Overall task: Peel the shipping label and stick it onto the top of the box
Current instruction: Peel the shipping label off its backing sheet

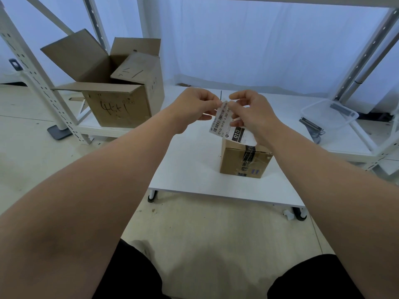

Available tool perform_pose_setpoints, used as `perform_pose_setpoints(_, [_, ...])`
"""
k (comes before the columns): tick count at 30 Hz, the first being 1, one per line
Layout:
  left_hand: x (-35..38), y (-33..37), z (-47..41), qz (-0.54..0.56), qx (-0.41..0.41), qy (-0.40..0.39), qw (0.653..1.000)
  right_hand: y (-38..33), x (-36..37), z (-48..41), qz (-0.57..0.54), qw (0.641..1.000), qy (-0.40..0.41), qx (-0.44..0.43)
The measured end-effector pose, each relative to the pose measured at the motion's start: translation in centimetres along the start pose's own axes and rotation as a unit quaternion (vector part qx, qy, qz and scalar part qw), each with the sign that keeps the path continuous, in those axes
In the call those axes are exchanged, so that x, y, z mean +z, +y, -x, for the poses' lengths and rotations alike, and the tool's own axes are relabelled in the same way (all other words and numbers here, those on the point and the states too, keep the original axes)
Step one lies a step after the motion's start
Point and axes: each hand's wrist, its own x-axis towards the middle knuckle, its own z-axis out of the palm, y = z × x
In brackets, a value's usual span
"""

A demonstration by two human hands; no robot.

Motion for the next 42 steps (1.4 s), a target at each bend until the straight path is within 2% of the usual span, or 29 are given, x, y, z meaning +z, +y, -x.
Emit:
perform_pose_setpoints(2, [-0.02, -0.06, 0.00, -0.004, -0.007, -0.020, 1.000, 0.26, -0.23, 0.11, 0.027, 0.999, -0.020, -0.006])
perform_pose_setpoints(6, [0.24, -0.01, 0.06, 0.009, -0.005, -0.035, 0.999, 0.17, -0.15, 0.53, 0.014, 0.998, -0.063, 0.006])
perform_pose_setpoints(12, [0.08, 0.14, 0.14, 0.089, -0.030, -0.059, 0.994, 0.25, -0.03, 0.23, -0.014, 0.998, -0.053, 0.008])
perform_pose_setpoints(17, [0.19, 0.18, 0.27, 0.111, -0.046, -0.067, 0.991, 0.16, -0.11, 0.24, -0.026, 0.998, -0.052, 0.011])
perform_pose_setpoints(24, [0.15, 0.43, 0.55, 0.091, -0.056, -0.079, 0.991, 0.04, -0.08, 0.31, -0.037, 0.998, -0.045, 0.010])
perform_pose_setpoints(32, [0.07, 0.46, 0.55, 0.124, -0.059, -0.088, 0.987, -0.03, -0.10, 0.35, -0.042, 0.998, -0.037, -0.004])
perform_pose_setpoints(42, [-0.15, 0.45, 0.33, 0.091, -0.073, -0.069, 0.991, 0.16, -0.12, 0.26, -0.030, 0.999, -0.039, -0.021])
